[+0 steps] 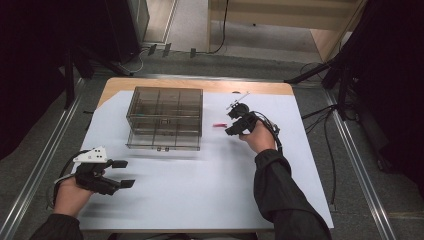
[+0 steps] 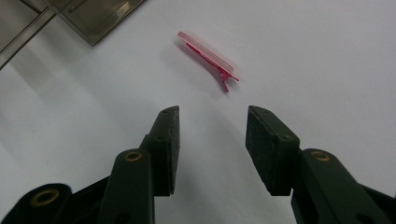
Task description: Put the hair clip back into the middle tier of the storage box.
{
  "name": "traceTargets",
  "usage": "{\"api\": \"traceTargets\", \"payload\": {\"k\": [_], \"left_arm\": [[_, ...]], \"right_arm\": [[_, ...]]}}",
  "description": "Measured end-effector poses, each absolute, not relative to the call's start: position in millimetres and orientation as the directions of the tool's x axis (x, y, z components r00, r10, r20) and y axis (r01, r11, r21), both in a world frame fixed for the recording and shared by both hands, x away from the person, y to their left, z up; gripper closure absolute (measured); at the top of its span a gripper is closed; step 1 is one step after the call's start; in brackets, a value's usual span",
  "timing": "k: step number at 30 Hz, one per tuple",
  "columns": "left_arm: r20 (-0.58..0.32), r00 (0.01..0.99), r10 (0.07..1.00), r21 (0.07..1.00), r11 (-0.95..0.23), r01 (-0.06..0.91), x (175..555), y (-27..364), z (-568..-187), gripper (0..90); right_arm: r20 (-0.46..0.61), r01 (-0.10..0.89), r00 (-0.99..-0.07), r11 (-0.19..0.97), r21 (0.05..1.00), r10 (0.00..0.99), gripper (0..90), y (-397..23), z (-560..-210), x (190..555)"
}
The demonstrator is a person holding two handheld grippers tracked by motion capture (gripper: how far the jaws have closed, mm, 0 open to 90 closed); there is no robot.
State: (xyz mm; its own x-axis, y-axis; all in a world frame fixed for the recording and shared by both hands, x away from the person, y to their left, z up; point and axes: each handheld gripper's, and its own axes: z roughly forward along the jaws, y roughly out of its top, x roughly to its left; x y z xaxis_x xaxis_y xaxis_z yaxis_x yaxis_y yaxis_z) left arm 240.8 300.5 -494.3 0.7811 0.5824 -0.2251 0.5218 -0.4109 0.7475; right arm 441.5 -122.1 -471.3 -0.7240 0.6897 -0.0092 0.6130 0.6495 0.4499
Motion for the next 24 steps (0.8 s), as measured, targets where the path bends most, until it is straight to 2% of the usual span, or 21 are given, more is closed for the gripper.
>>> {"api": "traceTargets", "payload": {"k": [24], "left_arm": [[-0.228,0.767,0.600,0.752,-0.392,0.530,236,309,-493,22.2]], "right_arm": [[-0.045,0.599,-0.751,0.709,0.372,0.659,55.5,-93,-483,476]]}}
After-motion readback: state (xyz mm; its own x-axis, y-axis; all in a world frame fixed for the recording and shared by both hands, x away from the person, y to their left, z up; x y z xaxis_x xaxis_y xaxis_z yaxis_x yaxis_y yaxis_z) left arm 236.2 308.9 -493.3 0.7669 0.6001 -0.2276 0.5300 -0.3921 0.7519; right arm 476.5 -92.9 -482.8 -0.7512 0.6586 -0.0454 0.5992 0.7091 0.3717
